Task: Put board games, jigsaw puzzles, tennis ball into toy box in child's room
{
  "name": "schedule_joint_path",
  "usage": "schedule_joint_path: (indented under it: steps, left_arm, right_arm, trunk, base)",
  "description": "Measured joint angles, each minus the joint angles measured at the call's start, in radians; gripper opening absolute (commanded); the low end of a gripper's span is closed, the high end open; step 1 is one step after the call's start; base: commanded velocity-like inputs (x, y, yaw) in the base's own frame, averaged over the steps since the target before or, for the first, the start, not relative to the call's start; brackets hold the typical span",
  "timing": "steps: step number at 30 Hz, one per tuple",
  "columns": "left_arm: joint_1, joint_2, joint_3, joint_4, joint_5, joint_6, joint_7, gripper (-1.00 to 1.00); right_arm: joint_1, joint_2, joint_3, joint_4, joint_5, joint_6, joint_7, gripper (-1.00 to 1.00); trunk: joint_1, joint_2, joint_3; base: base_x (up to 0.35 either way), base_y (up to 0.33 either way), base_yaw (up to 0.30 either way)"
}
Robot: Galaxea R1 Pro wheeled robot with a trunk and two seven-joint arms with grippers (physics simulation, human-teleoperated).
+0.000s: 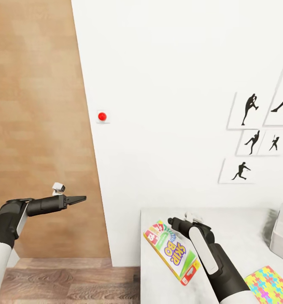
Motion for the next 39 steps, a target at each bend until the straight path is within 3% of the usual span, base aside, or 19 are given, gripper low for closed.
schedule_joint_path:
  steps: [17, 39]
  left_arm:
    - [0.0, -0.03, -0.005, 0.0, 0.0, 0.0, 0.046, 1.0]
    - [0.0, -0.033, -0.006, 0.0, 0.0, 0.0, 0.048, 1.0]
  right_arm:
    - [-0.002, -0.002, -0.005, 0.014, 0.0, -0.002, 0.001, 1.0]
    - [-0.002, -0.002, -0.006, 0.014, 0.0, 0.0, 0.002, 1.0]
  trunk:
    - [0.0, 0.0, -0.028]
    - [0.0, 0.0, -0.064]
  base:
    - [0.0, 0.0, 0.0]
    - [0.0, 0.0, 0.0]
